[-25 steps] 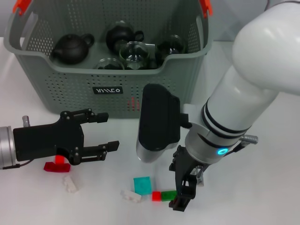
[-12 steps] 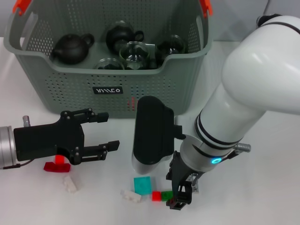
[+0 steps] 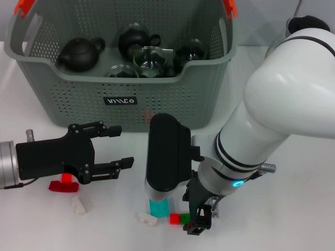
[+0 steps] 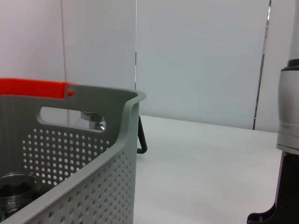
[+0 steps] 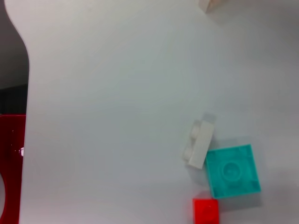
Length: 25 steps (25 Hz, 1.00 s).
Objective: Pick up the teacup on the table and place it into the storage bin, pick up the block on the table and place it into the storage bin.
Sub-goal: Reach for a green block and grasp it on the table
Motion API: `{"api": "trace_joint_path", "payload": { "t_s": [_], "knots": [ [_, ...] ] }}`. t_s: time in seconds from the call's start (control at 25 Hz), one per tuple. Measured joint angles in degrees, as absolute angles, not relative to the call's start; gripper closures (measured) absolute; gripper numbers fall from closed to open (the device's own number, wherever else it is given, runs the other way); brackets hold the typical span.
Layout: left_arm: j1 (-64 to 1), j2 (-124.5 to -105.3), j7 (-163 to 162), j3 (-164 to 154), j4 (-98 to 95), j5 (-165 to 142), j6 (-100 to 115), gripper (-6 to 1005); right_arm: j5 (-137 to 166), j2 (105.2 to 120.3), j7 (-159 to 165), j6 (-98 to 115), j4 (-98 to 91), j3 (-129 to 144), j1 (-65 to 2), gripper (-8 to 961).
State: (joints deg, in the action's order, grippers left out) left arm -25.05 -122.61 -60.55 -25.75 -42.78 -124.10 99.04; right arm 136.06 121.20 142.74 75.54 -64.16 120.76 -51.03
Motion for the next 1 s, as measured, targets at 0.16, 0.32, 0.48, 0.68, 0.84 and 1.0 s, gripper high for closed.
{"api": "trace_joint_path", "payload": {
  "t_s": [0.16,0.32,0.48,0.68,0.84,1.0],
  "knots": [
    [-25.0,-122.61,-60.6,-25.8,-42.8,-124.1,99.0,246,136.1,121.19,142.6,75.5,-64.2,121.0,-51.0,376],
    [-25.0,-122.61,-60.6,-25.7,-42.8,-124.1,99.0,247,136.1,121.20,142.4,75.4,-64.1,121.5,-51.0,409],
    [-25.0,-122.61,-60.6,-25.8,-42.7,-124.1,99.0,246,136.1,121.20,142.3,75.3,-64.1,122.0,-51.0,442],
    [-25.0,-122.61,-60.6,-25.8,-42.7,-124.1,99.1,247,136.1,121.26,142.3,75.2,-64.0,122.3,-51.0,483],
    [-25.0,-122.61,-60.6,-25.8,-42.7,-124.1,99.1,247,136.1,121.36,142.4,75.1,-64.0,122.5,-51.0,520],
    [-25.0,-122.61,-60.6,-25.8,-42.7,-124.1,99.1,246,136.1,121.38,142.5,75.1,-63.9,122.6,-51.0,550]
  ]
}}
